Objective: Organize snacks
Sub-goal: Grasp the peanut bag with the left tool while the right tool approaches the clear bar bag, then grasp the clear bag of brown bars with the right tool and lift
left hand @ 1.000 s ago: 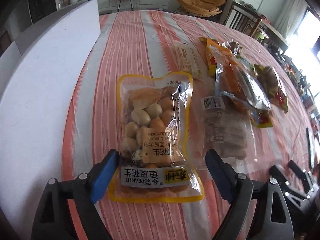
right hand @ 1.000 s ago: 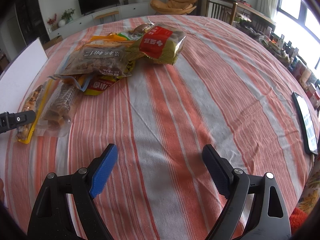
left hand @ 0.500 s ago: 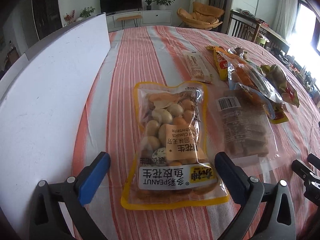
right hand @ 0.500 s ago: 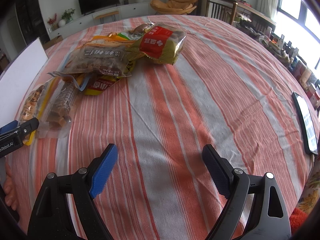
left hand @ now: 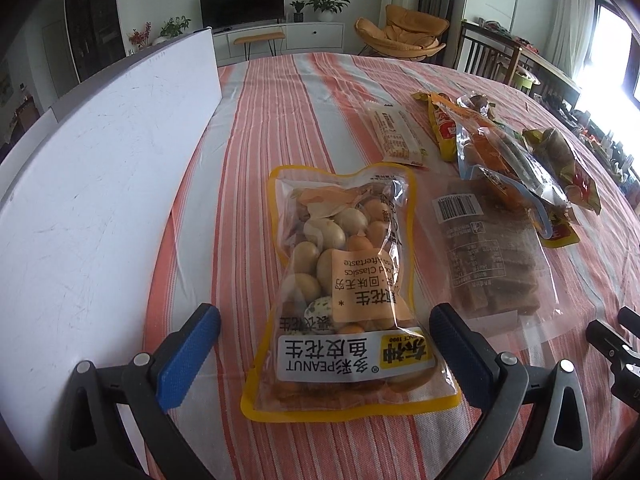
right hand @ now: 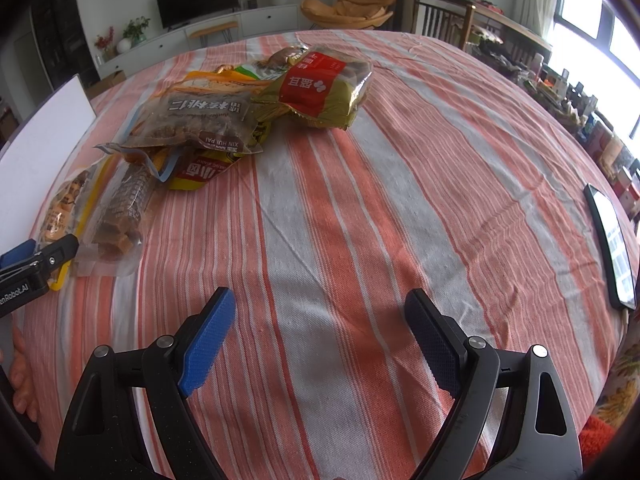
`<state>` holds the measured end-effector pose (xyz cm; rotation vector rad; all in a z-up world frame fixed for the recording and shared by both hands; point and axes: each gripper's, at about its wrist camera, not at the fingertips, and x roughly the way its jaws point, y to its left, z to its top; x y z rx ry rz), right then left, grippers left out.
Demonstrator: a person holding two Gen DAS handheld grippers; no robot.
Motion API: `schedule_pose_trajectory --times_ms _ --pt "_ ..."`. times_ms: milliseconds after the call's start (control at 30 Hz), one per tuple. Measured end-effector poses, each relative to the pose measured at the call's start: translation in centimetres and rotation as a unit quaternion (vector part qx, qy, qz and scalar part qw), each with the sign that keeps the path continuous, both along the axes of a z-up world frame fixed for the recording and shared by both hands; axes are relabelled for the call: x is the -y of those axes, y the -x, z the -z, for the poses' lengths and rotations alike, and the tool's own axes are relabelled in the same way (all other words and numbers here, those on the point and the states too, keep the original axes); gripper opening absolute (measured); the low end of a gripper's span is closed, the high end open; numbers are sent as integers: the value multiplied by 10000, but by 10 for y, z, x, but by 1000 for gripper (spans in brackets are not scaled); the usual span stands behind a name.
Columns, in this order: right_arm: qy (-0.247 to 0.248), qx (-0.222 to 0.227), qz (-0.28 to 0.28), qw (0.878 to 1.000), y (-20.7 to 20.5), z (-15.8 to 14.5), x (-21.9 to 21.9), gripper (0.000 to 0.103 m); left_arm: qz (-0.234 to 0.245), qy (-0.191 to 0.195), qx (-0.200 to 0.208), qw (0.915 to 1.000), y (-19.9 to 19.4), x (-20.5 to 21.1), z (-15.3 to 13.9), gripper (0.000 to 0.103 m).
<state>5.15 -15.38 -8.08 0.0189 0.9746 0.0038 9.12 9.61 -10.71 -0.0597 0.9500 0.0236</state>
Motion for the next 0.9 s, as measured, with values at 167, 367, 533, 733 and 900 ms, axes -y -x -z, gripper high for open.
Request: schedule_pose_trajectory --times_ms 167,367,533,733,900 --pt "-372 60 -23 9993 2 -2 6 89 73 -44 5 10000 3 1 0 103" --pt "-1674 491 -740 9819 4 -20 0 88 71 -35 15 10000 3 2 0 103" --pt "-1450 80 -1654 9755 -36 -25 -69 86 174 -36 14 9998 9 3 0 103" --pt "-1284 -552 -1620 9768 -88 -10 -118 85 283 -43 34 9996 16 5 0 103" --pt "-452 -467 -1990 9779 -73 -9 -131 61 294 -88 -7 9995 16 7 1 103"
